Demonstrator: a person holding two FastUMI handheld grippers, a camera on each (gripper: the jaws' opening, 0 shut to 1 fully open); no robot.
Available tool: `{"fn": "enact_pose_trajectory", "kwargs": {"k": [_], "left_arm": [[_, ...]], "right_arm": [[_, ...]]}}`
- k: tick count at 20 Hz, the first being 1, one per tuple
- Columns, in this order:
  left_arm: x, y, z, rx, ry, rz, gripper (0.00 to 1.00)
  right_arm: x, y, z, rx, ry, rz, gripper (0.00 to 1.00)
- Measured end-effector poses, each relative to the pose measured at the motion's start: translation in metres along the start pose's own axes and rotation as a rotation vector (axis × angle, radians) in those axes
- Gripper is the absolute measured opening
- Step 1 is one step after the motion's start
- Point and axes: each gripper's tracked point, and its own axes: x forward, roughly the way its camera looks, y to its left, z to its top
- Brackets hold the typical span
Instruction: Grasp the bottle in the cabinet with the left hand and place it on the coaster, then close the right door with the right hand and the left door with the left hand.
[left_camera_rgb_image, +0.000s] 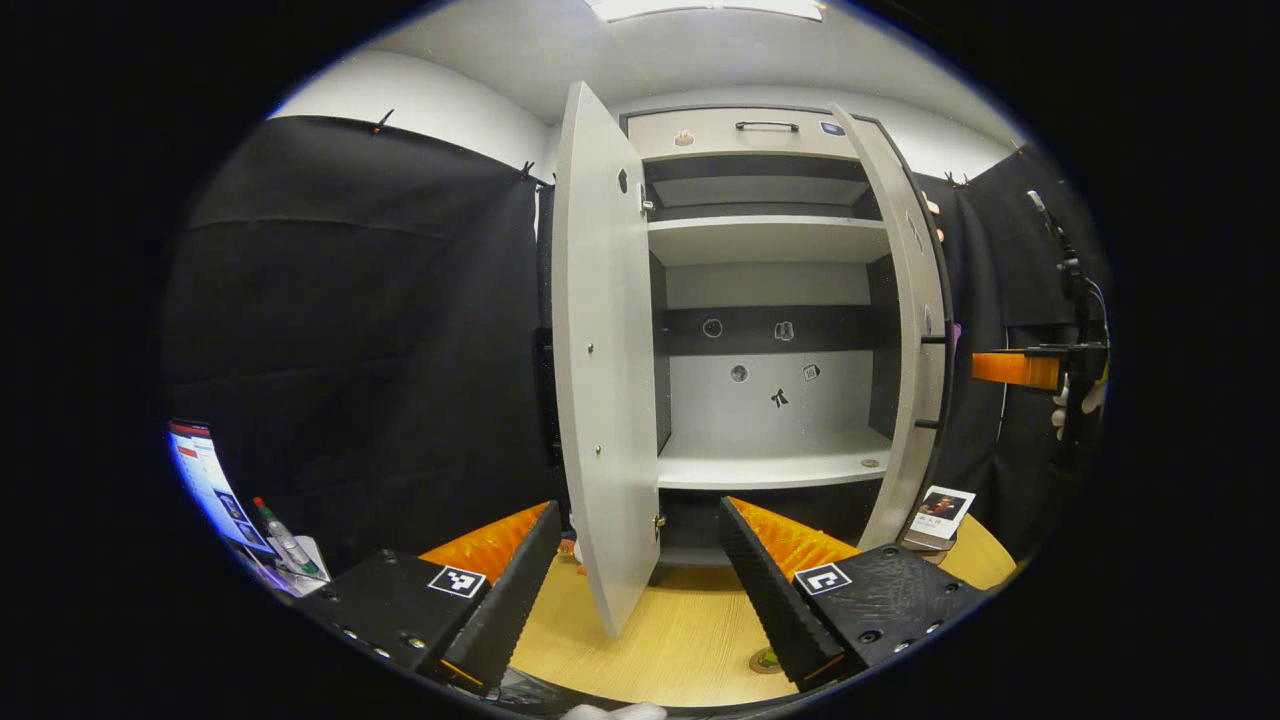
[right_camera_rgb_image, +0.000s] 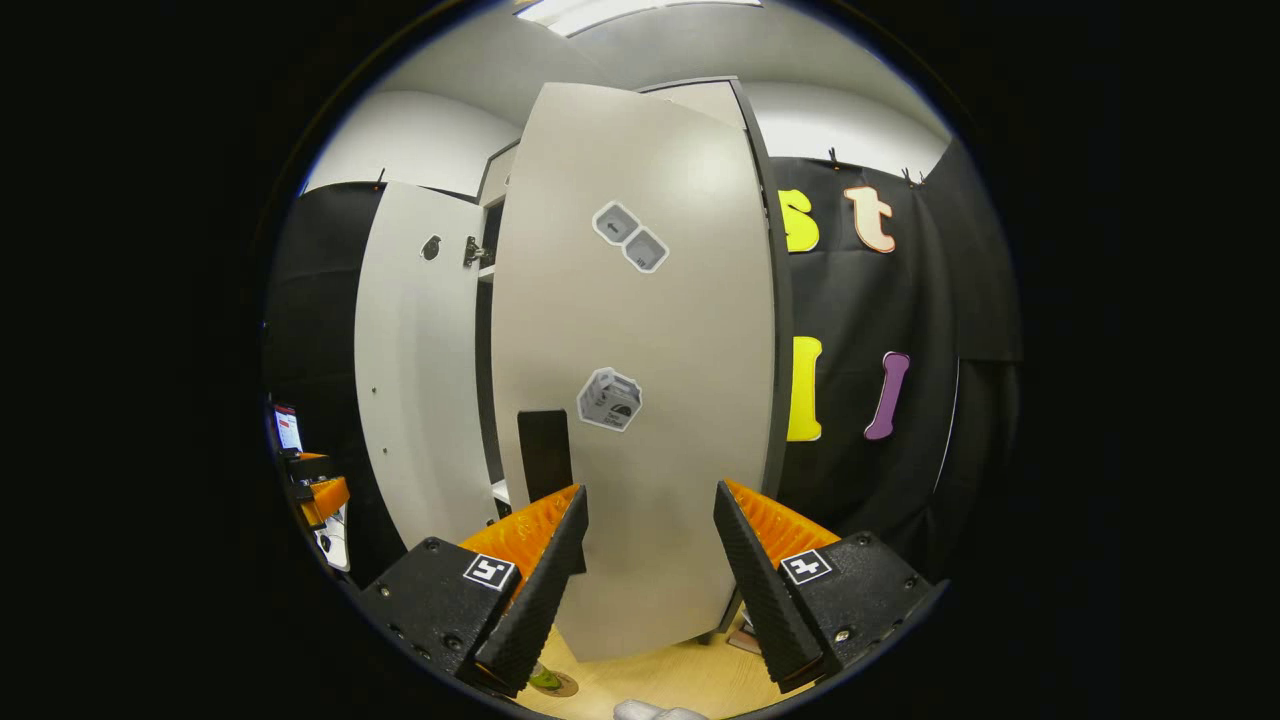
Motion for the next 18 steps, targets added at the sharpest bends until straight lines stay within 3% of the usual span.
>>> {"fn": "enact_pose_trajectory", "kwargs": {"k": [10, 18], "left_arm": [[0.019, 0.013, -0.001, 0.011, 0.0, -0.069, 0.96], [0.047, 0.091, 0.025, 0.051, -0.058, -0.027, 0.97]], "right_arm": [[-0.04, 0.014, -0.017, 0.024, 0.022, -0.064, 0.79], [-0.075, 0.036, -0.045, 0.06, 0.054, -0.137, 0.79]]}}
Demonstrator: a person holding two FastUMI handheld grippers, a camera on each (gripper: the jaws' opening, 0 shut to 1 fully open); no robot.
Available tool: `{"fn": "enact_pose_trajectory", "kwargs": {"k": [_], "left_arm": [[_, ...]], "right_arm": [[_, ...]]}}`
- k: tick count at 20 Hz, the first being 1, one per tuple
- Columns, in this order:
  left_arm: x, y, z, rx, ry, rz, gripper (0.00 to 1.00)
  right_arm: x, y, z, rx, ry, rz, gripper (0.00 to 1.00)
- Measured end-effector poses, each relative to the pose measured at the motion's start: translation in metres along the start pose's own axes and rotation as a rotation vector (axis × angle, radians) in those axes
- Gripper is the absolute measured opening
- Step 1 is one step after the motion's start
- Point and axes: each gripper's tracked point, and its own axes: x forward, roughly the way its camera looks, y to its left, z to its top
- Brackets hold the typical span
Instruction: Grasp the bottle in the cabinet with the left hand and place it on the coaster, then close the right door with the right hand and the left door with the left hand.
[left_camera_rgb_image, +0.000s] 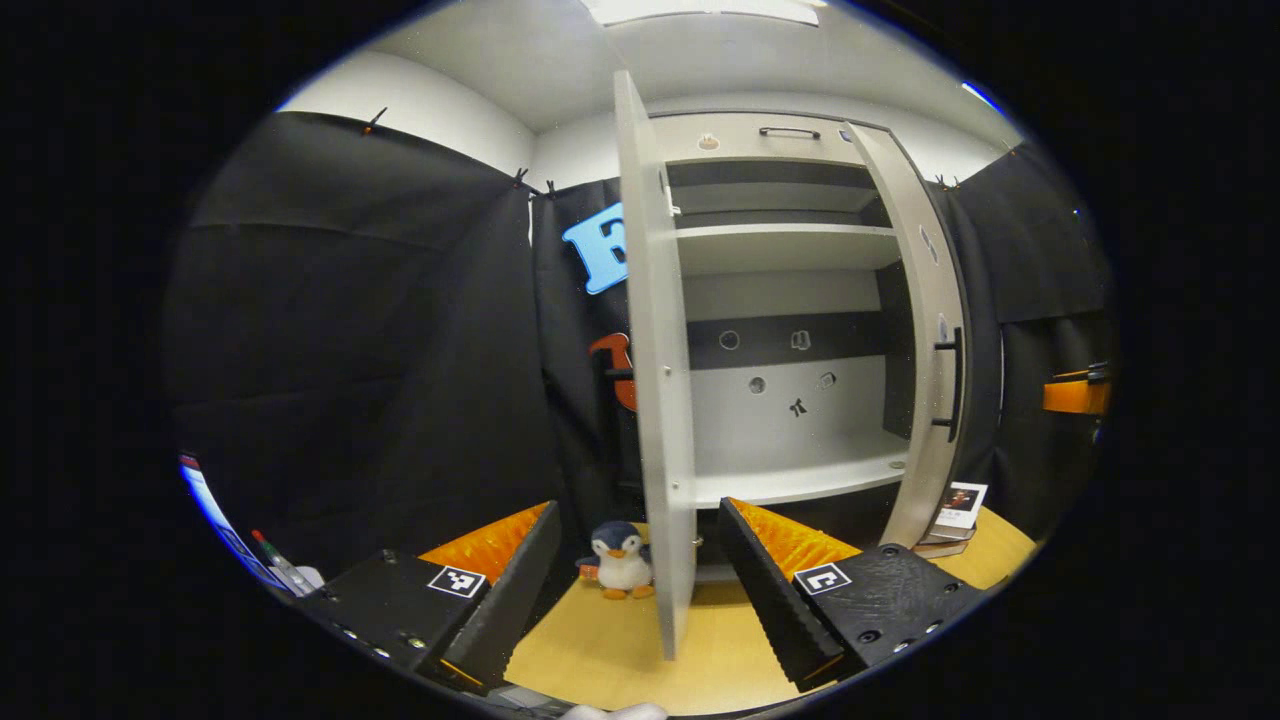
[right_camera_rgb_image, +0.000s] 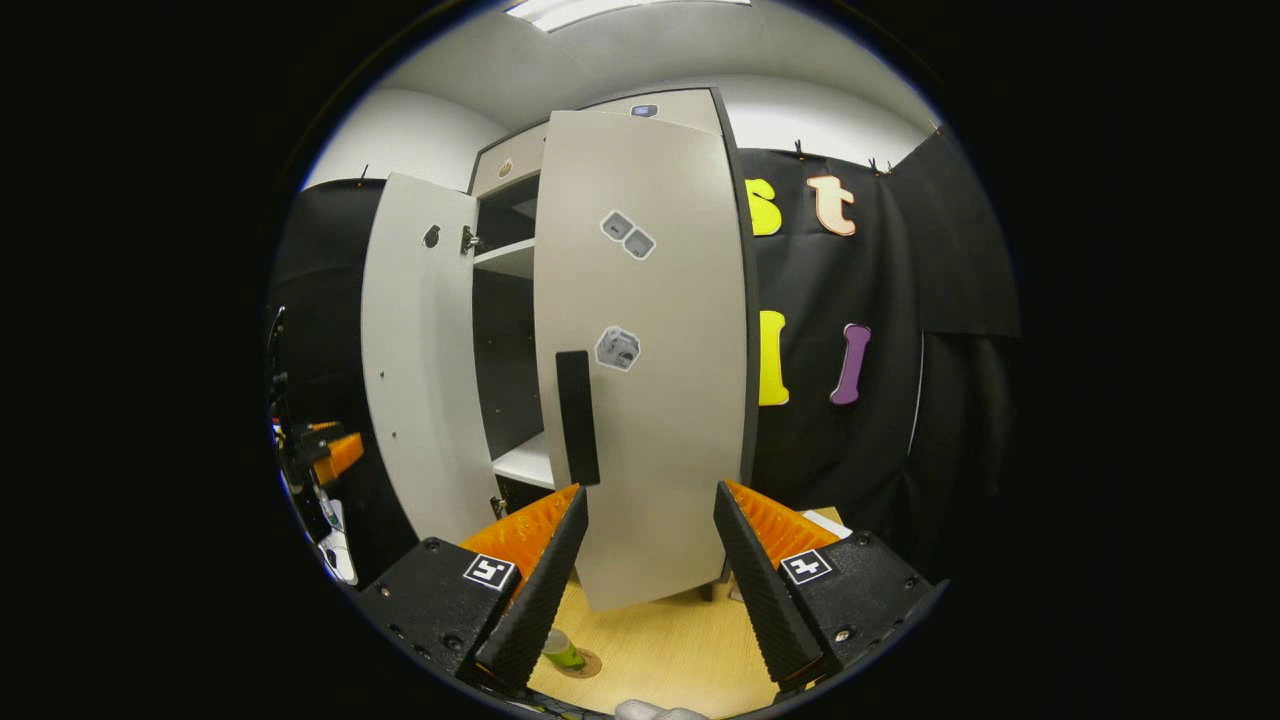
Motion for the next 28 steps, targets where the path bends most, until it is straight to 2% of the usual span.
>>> {"fn": "enact_pose_trajectory", "kwargs": {"k": [4, 9, 14, 20, 26, 28], "left_arm": [[0.027, 0.047, 0.011, -0.003, -0.026, 0.048, 0.96], [0.076, 0.083, 0.015, -0.031, -0.037, 0.109, 0.96], [0.107, 0.077, 0.01, -0.071, -0.023, 0.1, 0.96], [0.109, 0.071, 0.011, -0.036, -0.033, 0.088, 0.92], [0.108, 0.064, 0.018, 0.041, -0.035, 0.073, 0.9], [0.108, 0.049, 0.026, 0.056, -0.043, 0.042, 0.86]], "right_arm": [[-0.018, 0.004, -0.024, 0.011, 0.054, -0.044, 0.79], [-0.039, -0.007, -0.037, 0.017, 0.087, -0.09, 0.79], [-0.057, -0.026, -0.045, 0.017, 0.107, -0.128, 0.79], [-0.063, -0.035, -0.052, 0.072, 0.11, -0.137, 0.79], [-0.064, -0.034, -0.048, 0.053, 0.082, -0.149, 0.79], [-0.064, -0.033, -0.049, 0.057, 0.081, -0.146, 0.79]]}}
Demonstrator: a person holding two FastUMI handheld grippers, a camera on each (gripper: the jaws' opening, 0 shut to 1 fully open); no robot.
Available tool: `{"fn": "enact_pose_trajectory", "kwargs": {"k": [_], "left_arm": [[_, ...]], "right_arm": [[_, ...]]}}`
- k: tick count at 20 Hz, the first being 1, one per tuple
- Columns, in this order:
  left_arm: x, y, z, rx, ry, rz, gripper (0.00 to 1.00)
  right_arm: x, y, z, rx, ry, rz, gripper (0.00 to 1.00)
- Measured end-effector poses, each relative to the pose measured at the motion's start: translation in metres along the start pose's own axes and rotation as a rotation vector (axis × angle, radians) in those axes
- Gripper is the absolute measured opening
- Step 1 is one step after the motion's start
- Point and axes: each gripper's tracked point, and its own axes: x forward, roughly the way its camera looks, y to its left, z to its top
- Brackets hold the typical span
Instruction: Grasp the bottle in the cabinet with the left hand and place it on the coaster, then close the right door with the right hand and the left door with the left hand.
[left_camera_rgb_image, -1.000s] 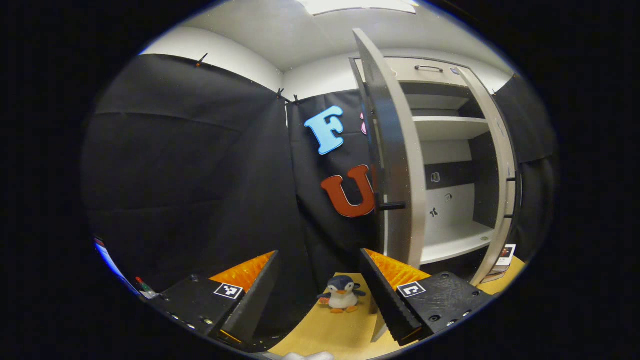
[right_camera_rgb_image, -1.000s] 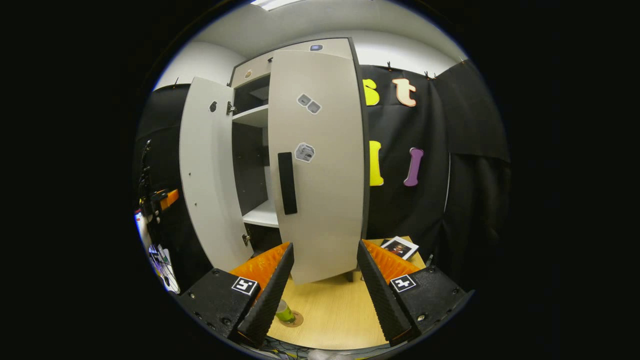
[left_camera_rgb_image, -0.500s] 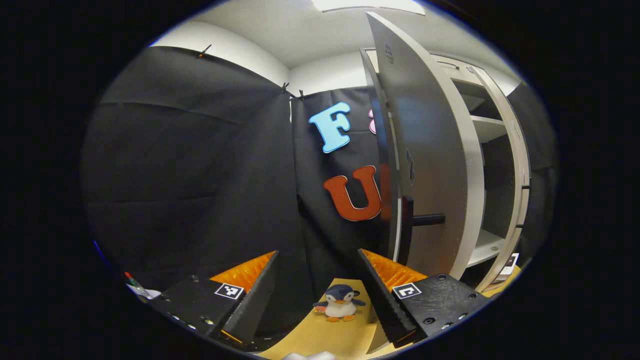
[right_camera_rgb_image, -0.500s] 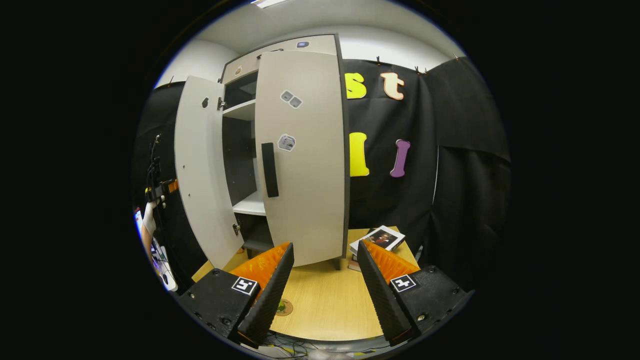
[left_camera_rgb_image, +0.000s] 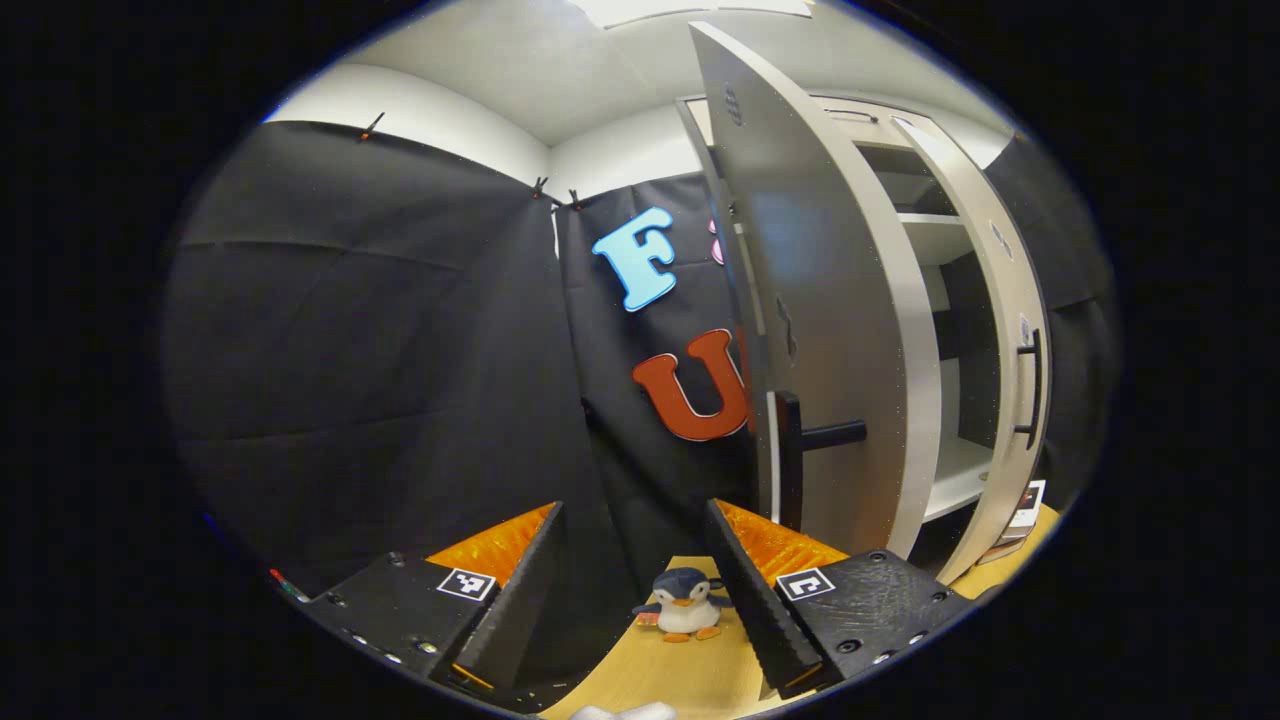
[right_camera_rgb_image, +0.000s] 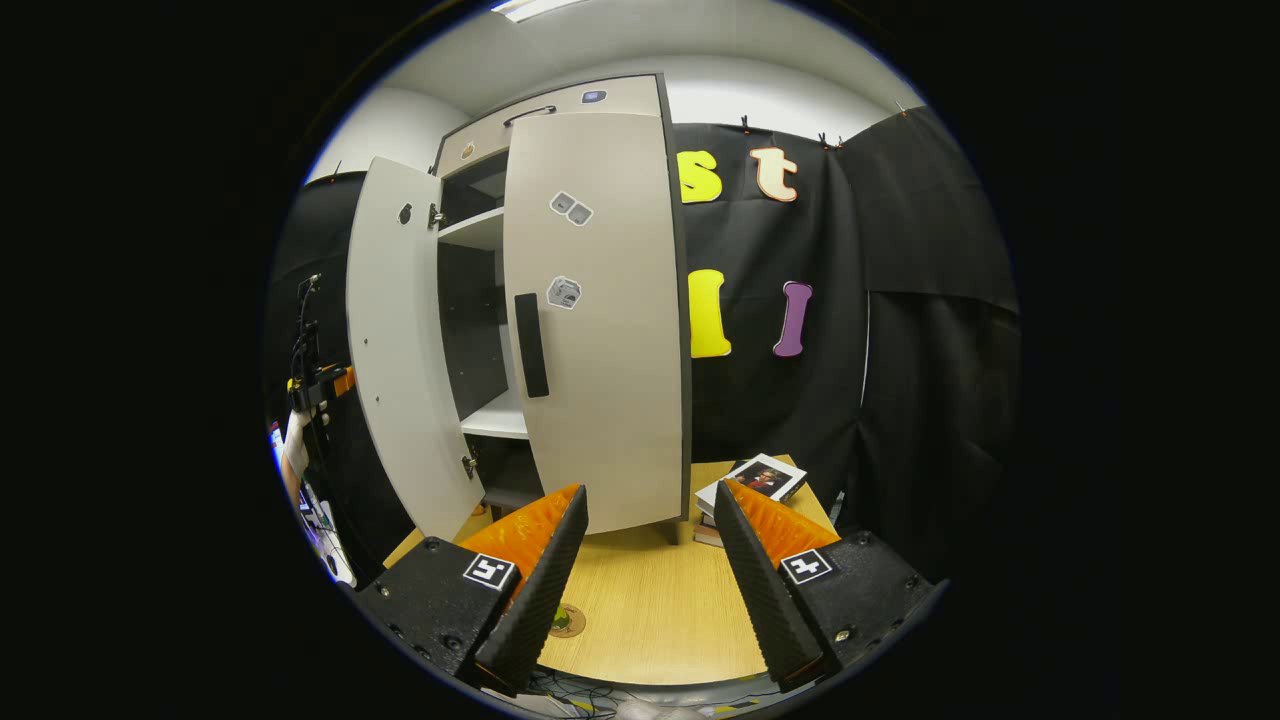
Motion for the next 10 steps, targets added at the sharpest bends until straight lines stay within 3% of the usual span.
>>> {"fn": "enact_pose_trajectory", "kwargs": {"k": [6, 10], "left_arm": [[-0.015, -0.064, 0.003, -0.037, -0.005, -0.113, 0.83], [-0.012, -0.106, 0.008, -0.058, -0.016, -0.201, 0.9]], "right_arm": [[0.0, -0.006, 0.006, -0.008, -0.009, -0.014, 0.79], [-0.005, -0.014, 0.009, -0.009, -0.017, -0.041, 0.79]]}}
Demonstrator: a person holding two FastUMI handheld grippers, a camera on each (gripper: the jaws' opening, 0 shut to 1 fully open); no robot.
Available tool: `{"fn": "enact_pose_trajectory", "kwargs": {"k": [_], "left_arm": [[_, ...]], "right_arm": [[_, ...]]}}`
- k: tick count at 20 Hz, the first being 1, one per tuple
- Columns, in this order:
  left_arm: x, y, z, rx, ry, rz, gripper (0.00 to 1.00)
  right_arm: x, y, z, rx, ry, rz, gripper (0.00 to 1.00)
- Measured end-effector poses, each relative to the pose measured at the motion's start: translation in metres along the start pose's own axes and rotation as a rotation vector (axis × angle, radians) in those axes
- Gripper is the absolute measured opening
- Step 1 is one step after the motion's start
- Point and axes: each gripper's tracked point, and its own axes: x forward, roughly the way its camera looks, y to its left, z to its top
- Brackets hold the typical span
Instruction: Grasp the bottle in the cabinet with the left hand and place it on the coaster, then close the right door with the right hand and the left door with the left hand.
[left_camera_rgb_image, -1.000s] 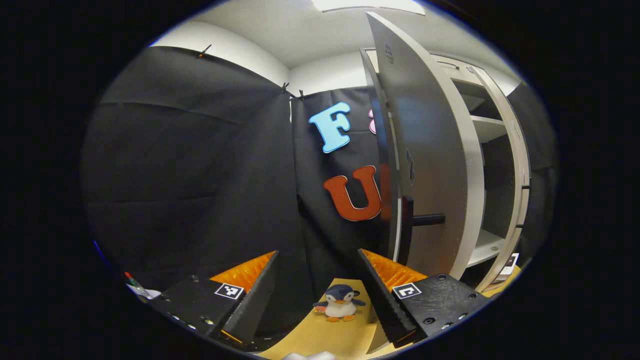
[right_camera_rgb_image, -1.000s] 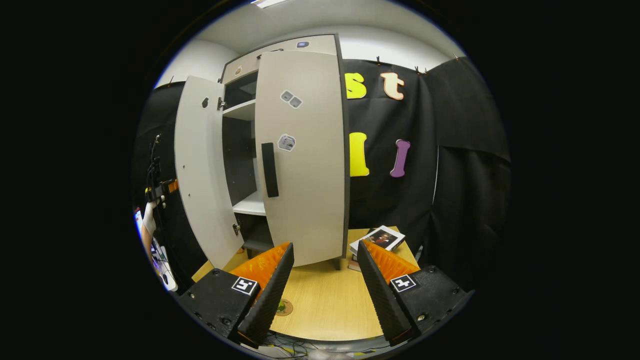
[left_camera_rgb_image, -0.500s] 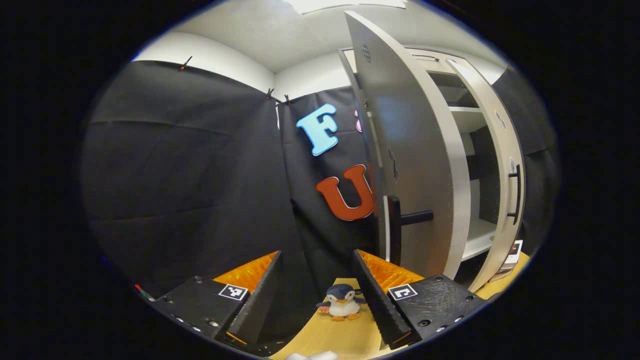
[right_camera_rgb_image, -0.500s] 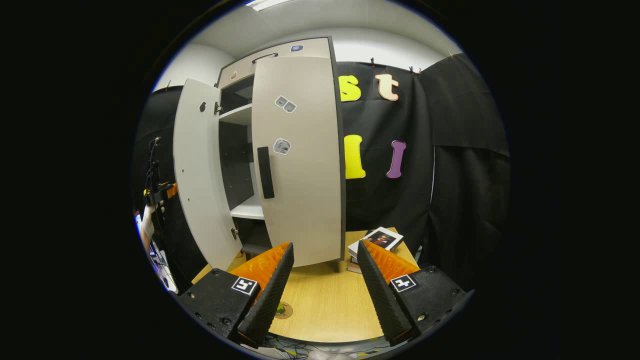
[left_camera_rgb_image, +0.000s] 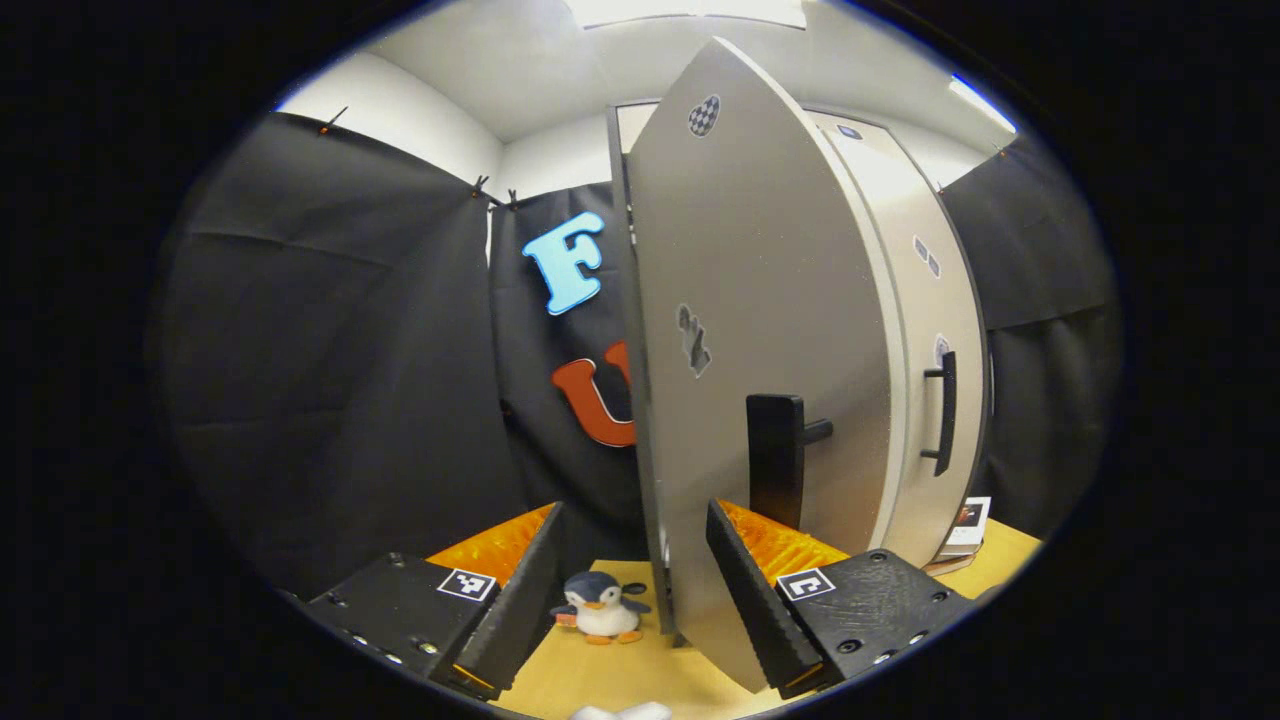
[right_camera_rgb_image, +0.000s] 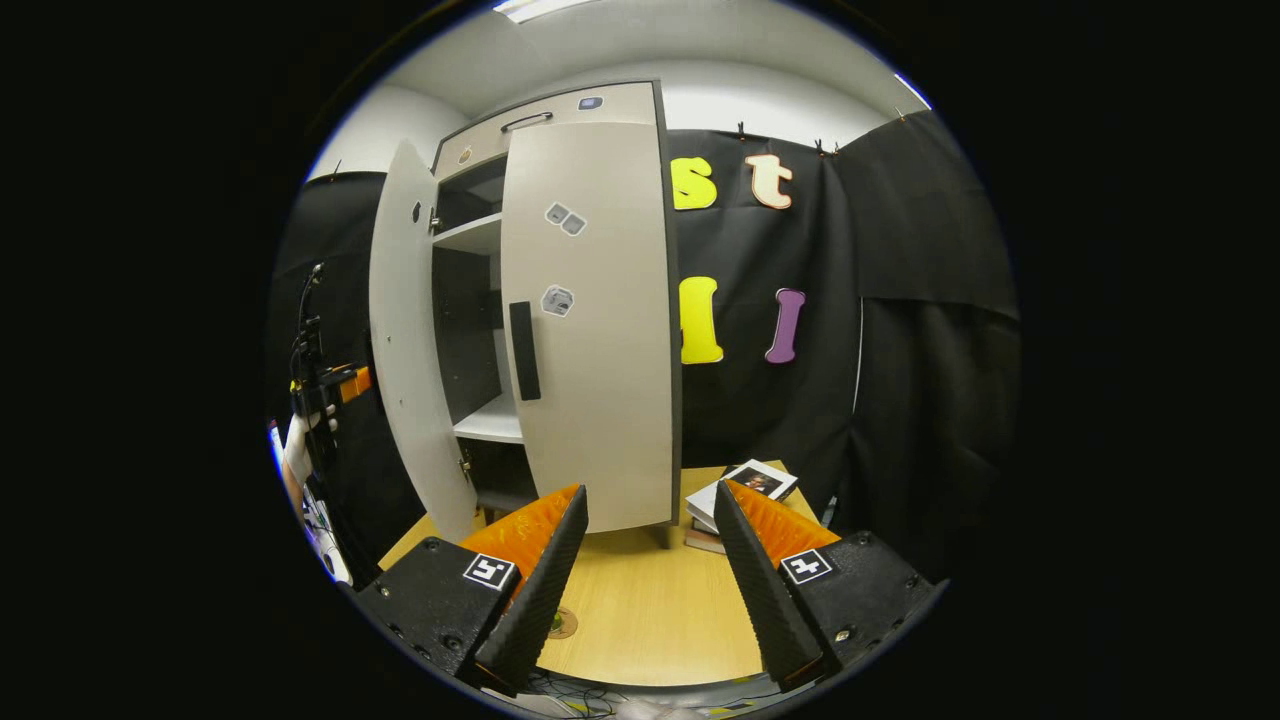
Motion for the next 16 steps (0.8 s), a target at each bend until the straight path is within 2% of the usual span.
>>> {"fn": "enact_pose_trajectory", "kwargs": {"k": [1, 4, 5, 10, 16], "left_arm": [[0.003, -0.011, 0.001, -0.004, -0.003, -0.024, 0.87], [0.012, -0.04, 0.0, -0.037, 0.006, -0.093, 0.87], [0.014, -0.049, -0.002, -0.043, 0.013, -0.109, 0.95], [0.017, -0.056, 0.003, -0.021, -0.004, -0.098, 0.96], [0.009, -0.06, -0.003, -0.056, 0.021, -0.105, 0.96]], "right_arm": [[-0.001, -0.001, 0.0, 0.006, 0.001, -0.002, 0.79], [-0.005, -0.005, 0.003, 0.018, -0.003, -0.013, 0.79], [-0.006, -0.008, 0.004, 0.015, -0.007, -0.022, 0.79], [-0.009, -0.016, 0.0, 0.019, -0.006, -0.049, 0.79], [-0.005, -0.007, 0.004, 0.012, -0.008, -0.039, 0.79]]}}
